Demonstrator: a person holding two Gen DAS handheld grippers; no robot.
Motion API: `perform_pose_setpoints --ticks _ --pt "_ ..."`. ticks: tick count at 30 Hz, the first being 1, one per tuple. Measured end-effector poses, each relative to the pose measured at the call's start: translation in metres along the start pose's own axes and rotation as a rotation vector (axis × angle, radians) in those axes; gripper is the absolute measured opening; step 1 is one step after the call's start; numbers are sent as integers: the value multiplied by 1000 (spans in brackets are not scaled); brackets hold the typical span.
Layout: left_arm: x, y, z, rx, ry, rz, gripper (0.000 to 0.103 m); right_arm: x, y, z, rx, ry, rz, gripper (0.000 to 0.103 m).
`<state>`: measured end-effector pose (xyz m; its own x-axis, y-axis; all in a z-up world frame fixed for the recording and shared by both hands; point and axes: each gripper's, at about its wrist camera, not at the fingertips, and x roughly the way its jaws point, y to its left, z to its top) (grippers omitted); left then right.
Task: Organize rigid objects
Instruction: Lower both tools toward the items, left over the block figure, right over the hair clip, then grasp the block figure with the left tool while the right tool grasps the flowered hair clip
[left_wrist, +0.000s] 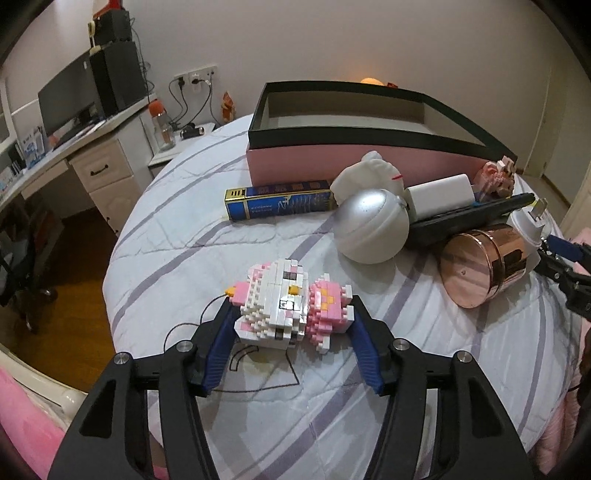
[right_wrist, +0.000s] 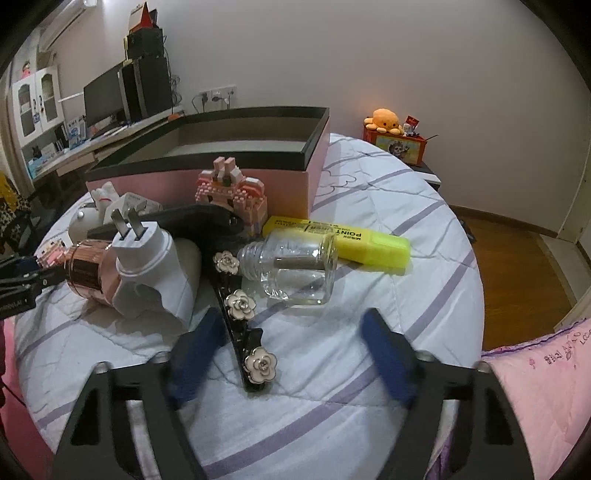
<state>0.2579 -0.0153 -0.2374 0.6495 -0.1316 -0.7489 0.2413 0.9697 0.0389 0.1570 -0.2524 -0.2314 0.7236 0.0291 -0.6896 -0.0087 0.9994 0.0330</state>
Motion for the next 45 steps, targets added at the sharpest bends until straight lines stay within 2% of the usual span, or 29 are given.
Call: perform_pose_setpoints --ticks 3,4,12,16,20,26,32,33,34,35,36,39,45 --pt "2 3 1 -21 -6 -17 65 0 2 3 -11 8 33 57" --pt "3 4 1 -28 -6 -23 66 0 5 4 -18 9 43 56" --pt "-4 4 -3 -34 15 -64 70 1 19 6 -69 32 34 55" --pt "-6 5 -7 -29 18 -78 70 -5 23 5 -81 46 40 48" --pt "-5 10 -4 -38 17 -92 70 -13 32 2 -122 46 32 44" --pt "0 7 0 -9 16 -76 56 -2 28 4 -111 58 68 39" --pt "1 2 2 19 9 -59 55 10 26 11 -109 46 82 39" --pt "0 2 1 21 7 -62 55 11 25 11 -111 38 86 37" --pt "-1 3 0 19 9 -62 55 10 25 11 -111 33 92 26" --pt "-3 3 0 18 12 -64 55 9 24 12 -108 29 104 20" --pt "-6 3 0 21 11 -68 55 6 24 11 -105 22 122 19" --pt "-13 3 0 24 2 -71 55 -1 25 10 -114 10 121 19" --pt "-36 4 8 16 -48 -128 55 -22 17 13 -80 -33 153 19"
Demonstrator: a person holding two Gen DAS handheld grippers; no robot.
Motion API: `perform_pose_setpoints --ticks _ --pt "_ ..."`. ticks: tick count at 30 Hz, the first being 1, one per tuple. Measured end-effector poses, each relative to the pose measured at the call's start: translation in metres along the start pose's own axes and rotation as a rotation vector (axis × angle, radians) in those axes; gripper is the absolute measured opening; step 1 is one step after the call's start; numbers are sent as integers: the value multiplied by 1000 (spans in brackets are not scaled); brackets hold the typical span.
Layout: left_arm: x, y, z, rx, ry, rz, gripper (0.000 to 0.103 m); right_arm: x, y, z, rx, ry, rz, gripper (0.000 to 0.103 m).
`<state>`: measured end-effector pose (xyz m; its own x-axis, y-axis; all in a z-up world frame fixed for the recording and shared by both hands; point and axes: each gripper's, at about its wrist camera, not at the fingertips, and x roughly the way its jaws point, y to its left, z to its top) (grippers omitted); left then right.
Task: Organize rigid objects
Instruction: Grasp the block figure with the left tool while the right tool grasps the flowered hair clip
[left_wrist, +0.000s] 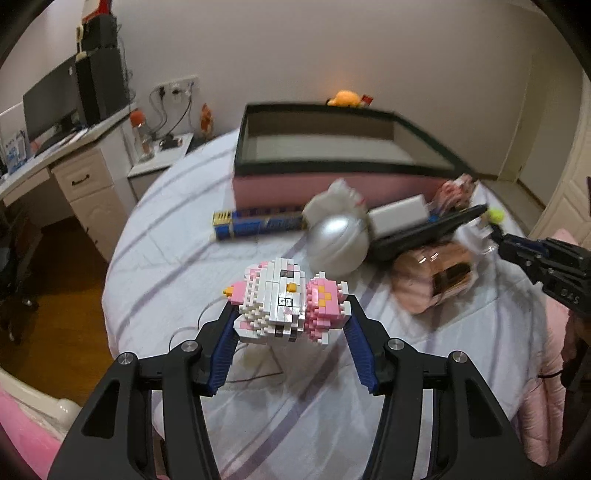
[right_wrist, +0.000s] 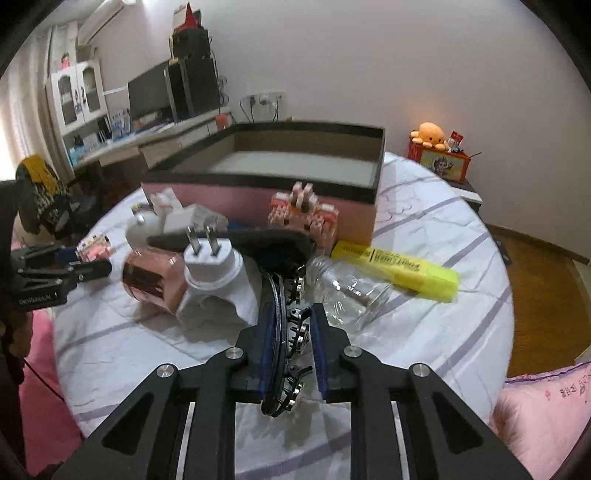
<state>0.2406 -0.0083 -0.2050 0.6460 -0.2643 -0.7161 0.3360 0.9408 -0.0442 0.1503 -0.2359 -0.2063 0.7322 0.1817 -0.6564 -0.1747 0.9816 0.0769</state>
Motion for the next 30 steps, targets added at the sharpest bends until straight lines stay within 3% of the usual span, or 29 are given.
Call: perform_pose_setpoints --ticks 4,15,24,30 --pt "-15 -4 11 -1 -42 -44 55 -7 2 8 -5 -26 0 19" --pt "-15 -27 68 40 -121 -34 55 -12 2 55 -32 -117 11 19" --pt "32 -32 130 -8 -137 1 55 37 3 109 -46 -130 30 19" --pt "67 -32 147 -40 -114 25 55 73 1 123 -17 -96 18 19"
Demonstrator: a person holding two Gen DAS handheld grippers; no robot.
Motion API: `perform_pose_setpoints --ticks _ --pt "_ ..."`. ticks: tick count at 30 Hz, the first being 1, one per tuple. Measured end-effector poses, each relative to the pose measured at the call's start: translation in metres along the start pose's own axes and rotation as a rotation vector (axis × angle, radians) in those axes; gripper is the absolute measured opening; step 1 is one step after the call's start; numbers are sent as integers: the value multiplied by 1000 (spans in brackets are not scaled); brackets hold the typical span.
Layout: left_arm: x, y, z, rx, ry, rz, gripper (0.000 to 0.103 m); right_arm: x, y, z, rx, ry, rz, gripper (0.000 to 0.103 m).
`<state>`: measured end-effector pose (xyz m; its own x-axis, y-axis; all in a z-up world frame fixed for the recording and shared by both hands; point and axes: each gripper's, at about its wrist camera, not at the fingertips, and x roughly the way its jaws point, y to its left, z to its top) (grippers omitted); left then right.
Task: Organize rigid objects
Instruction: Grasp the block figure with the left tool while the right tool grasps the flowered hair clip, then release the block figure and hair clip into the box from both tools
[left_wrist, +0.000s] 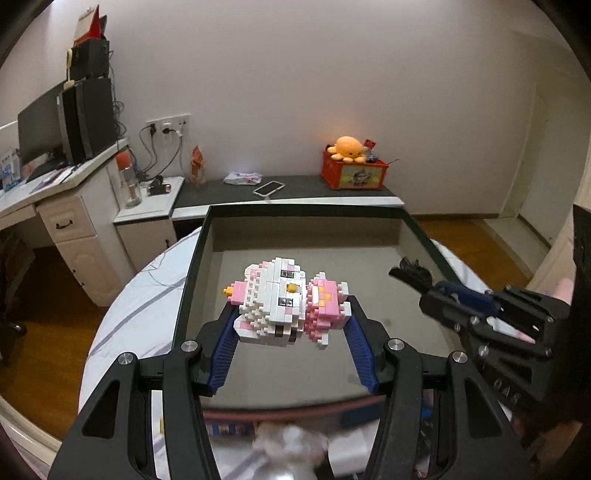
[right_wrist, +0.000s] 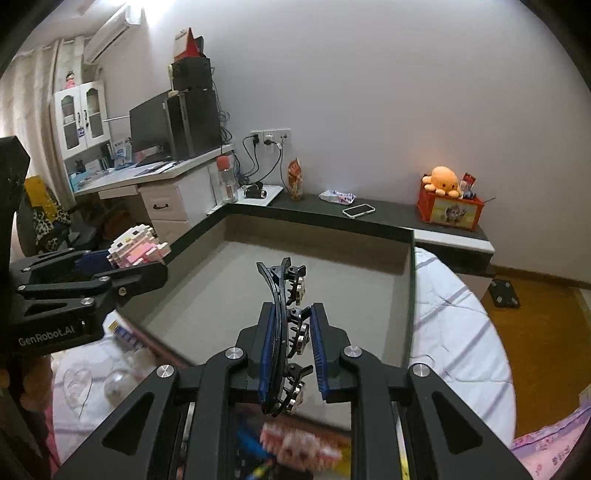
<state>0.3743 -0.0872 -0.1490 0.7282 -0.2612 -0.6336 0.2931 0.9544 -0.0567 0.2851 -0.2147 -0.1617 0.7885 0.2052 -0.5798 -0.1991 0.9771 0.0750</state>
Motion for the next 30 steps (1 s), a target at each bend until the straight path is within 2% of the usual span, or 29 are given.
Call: perform_pose_setpoints --ticks 5,11,12,14,15,16,18,19,21,24,26,30 --pt "25 -2 -7 7 45 7 55 19 1 -2 6 38 -4 19" --pt "29 2 -8 -3 58 18 56 28 0 -8 18 72 -3 20" --pt "28 3 -10 -12 53 15 57 27 0 -8 22 70 -1 20" --pt "25 5 -11 -30 49 13 67 25 -2 -9 34 66 7 21" --pt "22 6 -11 -39 42 14 78 23 -2 -9 38 66 10 25" --pt "19 8 -11 -44 31 19 82 19 -1 -9 42 58 13 35" --pt "8 9 -13 -48 6 33 87 12 0 -9 43 46 8 45" --pt "4 10 -13 -49 7 43 92 7 1 -10 43 39 5 49" --pt "-9 12 -15 -58 -7 58 93 -2 2 -10 42 25 -2 54" --pt "-32 15 -20 -76 -44 77 101 -23 7 -11 39 -15 -33 73" --pt "-48 15 -24 -79 -76 96 102 -40 9 -12 37 -44 -42 78" --pt "-75 11 -35 -46 -99 106 103 -73 15 -16 36 -104 -58 79"
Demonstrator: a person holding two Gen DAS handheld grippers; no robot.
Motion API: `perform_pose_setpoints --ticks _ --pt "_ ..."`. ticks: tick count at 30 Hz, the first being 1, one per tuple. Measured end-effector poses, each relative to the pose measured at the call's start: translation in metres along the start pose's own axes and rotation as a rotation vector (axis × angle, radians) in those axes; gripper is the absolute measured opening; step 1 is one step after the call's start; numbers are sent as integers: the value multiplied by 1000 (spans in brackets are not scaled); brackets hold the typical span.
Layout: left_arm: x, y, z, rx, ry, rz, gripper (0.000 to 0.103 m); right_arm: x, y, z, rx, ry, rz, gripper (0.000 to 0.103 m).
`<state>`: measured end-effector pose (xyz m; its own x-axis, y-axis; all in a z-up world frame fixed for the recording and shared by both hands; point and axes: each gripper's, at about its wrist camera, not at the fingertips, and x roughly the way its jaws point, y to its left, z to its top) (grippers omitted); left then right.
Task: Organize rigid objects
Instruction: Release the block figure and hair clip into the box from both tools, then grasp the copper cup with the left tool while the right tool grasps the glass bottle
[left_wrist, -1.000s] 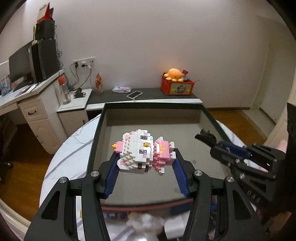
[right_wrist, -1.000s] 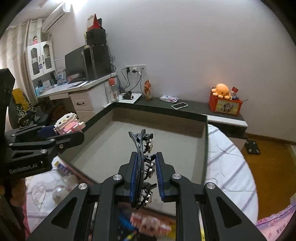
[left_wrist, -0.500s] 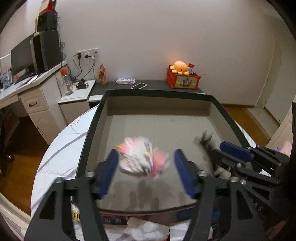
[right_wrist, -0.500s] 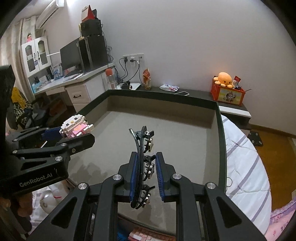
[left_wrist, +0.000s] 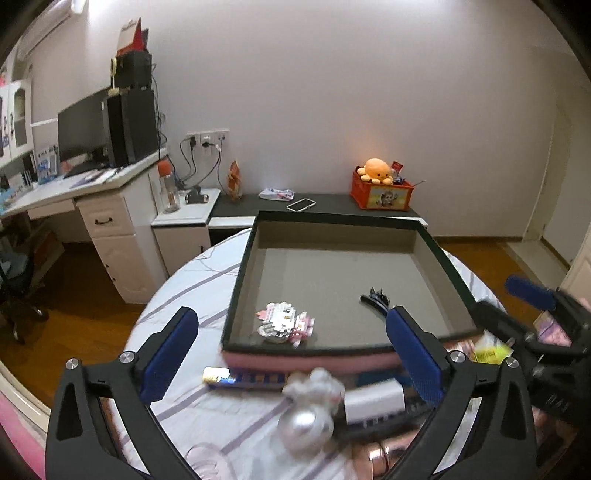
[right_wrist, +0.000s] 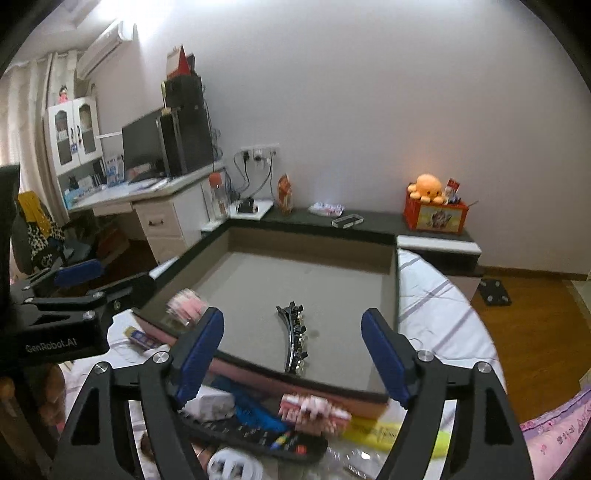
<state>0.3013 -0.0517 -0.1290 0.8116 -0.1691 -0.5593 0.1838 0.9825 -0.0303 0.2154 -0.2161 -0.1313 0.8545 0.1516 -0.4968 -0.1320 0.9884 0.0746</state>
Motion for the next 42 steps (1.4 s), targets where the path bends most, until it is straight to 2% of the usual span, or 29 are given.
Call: perform_pose_setpoints --ticks 5,13,16,22,29,36,42 --pt "-35 1 -12 25 -32 24 103 -41 3 -6 7 -58 -2 81" --pt "-80 2 -36 78 -49 24 103 -84 0 -23 7 -73 -36 81" --pt "-90 9 -45 69 -48 17 103 -99 -5 -30 12 -80 -60 81" --pt "-94 16 -55 52 -14 21 103 -113 -12 -38 25 -81 -86 81" --pt "-88 0 -60 89 10 12 103 -109 -13 -45 15 -56 -76 81" --pt "-62 -30 -72 147 85 -11 103 -98 -24 -57 36 -13 -74 81" --pt "-34 -52 -82 149 160 -48 103 -83 -35 -68 60 29 -61 81"
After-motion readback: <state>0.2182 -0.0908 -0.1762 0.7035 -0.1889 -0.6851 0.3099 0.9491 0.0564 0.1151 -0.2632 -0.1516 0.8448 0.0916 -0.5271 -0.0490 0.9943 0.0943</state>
